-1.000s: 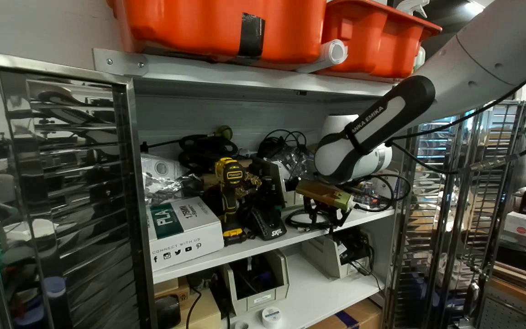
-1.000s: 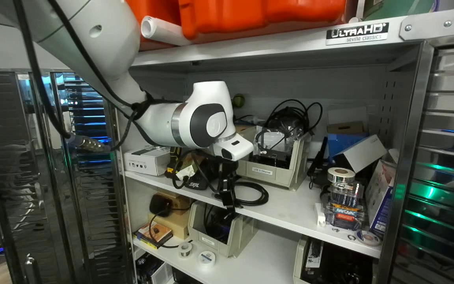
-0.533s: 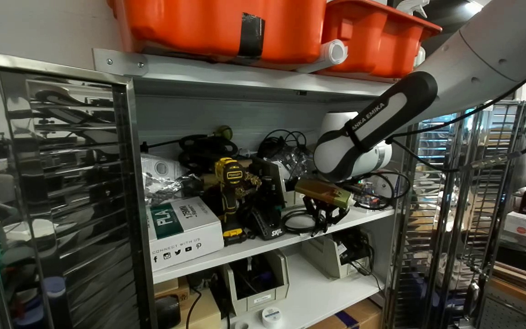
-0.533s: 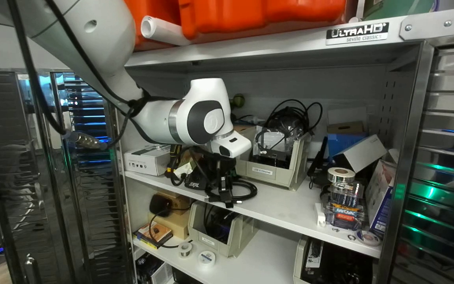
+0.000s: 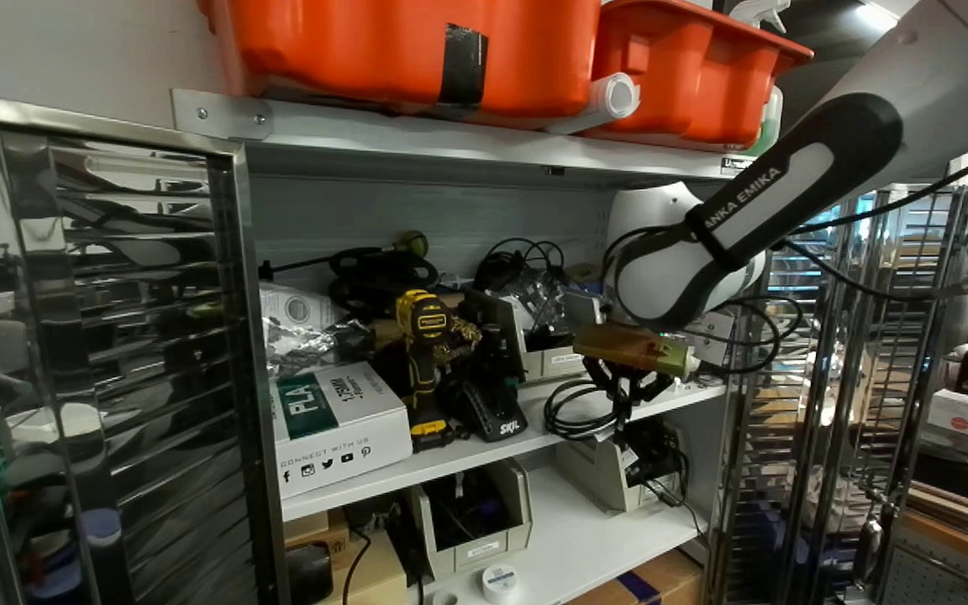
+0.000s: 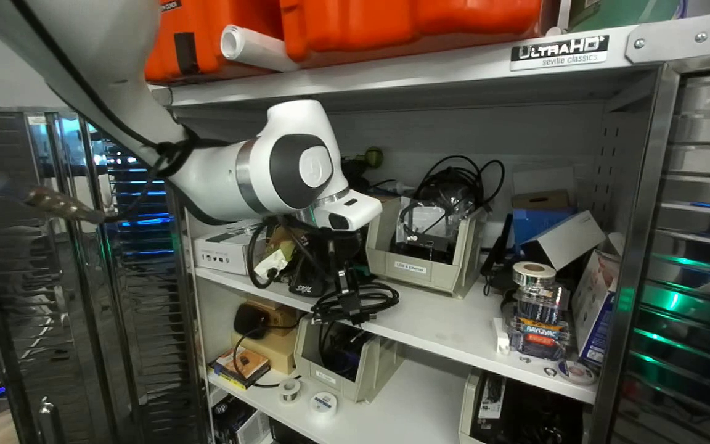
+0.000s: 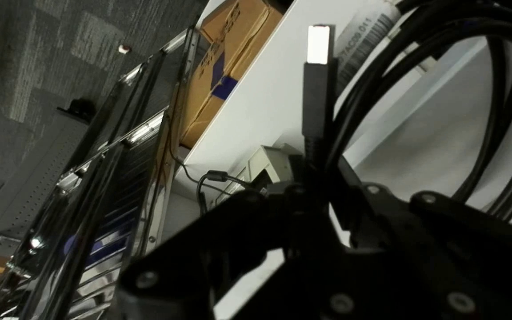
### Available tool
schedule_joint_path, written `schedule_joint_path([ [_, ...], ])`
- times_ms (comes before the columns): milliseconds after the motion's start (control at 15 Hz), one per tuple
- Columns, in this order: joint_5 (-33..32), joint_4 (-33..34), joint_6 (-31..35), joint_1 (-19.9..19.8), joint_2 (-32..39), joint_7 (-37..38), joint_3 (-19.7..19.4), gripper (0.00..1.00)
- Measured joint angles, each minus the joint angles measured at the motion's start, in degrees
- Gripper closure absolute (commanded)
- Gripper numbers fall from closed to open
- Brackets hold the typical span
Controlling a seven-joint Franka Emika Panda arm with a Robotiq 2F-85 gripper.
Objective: Put the black cable inside the tool box on the first shelf
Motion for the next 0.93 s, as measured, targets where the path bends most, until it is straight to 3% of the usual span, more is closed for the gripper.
schedule_joint_path([
  [467,-24.92,-12.1,7.04,-2.32,-12.44,16.09,-0.9,0.9],
  [933,-52.4,-14.26,16.62,-7.31,-14.86,43.07,-1.63,0.91],
])
